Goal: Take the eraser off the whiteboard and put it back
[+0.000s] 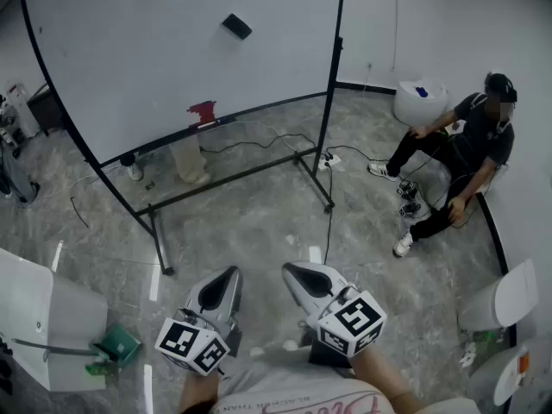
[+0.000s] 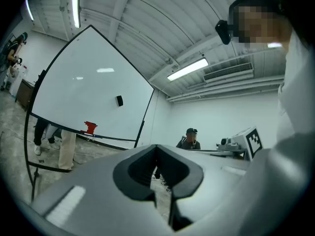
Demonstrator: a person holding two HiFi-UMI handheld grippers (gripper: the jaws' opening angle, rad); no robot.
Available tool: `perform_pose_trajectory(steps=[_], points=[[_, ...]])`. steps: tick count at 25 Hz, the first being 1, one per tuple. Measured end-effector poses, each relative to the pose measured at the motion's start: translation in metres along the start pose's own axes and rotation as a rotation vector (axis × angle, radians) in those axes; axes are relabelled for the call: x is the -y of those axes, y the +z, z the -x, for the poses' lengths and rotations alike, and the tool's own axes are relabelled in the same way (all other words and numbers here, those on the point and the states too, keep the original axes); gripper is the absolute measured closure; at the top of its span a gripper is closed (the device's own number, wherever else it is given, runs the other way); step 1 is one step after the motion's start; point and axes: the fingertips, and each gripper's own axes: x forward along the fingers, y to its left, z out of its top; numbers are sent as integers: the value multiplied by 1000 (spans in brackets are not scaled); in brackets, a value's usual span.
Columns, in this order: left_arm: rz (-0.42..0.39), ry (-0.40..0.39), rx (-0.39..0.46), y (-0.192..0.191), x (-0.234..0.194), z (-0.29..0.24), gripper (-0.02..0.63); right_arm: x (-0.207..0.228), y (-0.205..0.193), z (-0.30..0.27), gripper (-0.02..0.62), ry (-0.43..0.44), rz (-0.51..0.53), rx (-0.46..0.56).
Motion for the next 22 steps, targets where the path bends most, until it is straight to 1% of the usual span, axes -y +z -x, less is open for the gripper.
perform_pose_trajectory(steps=[12,16,22], points=[[2,4,-6,-4,2,-9,607,7,-3,2,595,6,10,-9],[2,9,-10,-7,4,-14,607,11,-5,4,595,10,34,-15],[0,24,-9,-11,11,-27,607,22,-5,9,594,38,25,-6]])
